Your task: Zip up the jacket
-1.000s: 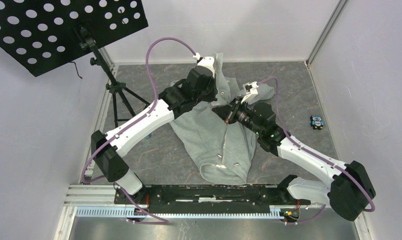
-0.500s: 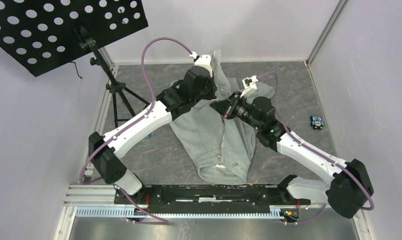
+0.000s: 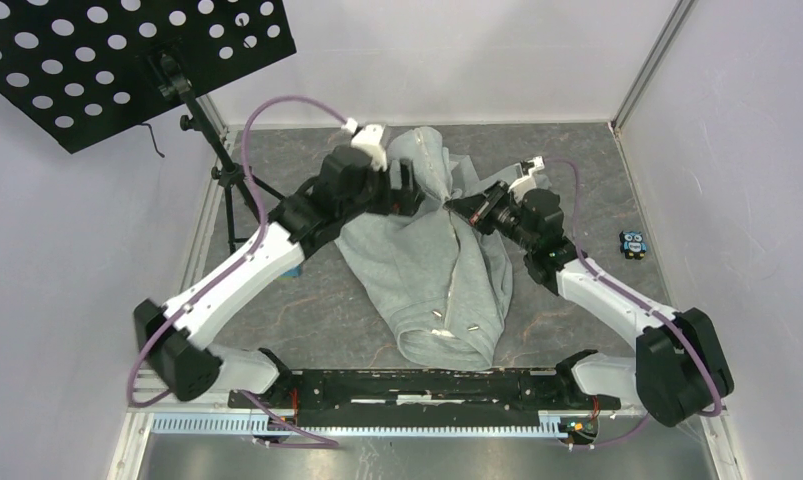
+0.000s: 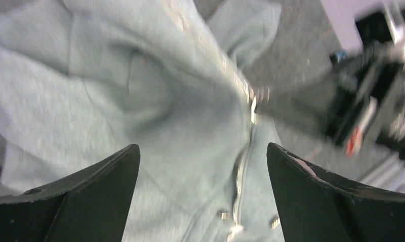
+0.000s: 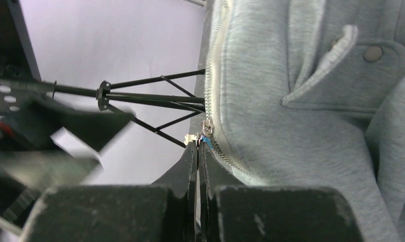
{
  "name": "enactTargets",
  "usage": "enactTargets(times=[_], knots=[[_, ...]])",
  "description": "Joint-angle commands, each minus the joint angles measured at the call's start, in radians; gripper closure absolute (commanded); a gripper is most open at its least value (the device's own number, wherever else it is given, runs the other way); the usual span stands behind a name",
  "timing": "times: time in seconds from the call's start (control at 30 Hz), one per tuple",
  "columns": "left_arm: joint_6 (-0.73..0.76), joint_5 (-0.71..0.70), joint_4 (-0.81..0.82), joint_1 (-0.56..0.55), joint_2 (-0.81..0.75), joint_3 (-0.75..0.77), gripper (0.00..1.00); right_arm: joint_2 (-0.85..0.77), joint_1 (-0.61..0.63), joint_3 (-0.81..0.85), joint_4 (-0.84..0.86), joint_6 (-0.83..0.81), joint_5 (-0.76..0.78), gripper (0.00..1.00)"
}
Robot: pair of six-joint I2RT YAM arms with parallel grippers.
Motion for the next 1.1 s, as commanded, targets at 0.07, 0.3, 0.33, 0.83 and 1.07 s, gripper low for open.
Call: enactTargets(times=[0.07, 0.3, 0.33, 0.83, 1.07], knots=[[-0.084, 0.193, 0.293, -0.063, -0.245, -0.466, 0.02, 0.098, -0.046, 0.189, -0.190, 0.179, -0.049, 1.00], [-0.096, -0.061, 0.575, -0.333, -0.049, -0.592, 0.00, 0.110, -0.052, 0.179, -0.095, 0.276, -0.065, 1.00], [-0.089, -0.086, 0.602, -0.343, -0.009, -0.587, 0.00, 0.108, -0.052, 0.176, -0.094, 0.281, -0.065, 1.00], [-0.134, 0.009, 0.837, -0.363, 0.348, -0.585, 0.83, 0.113, -0.052, 0.161, 0.018, 0.386, -0.071, 1.00], [-0.211, 0.004, 0.860, -0.446, 0.324, -0.752, 0.98, 0.304, -0.076, 0.409, 0.104, 0.317, -0.078, 1.00]])
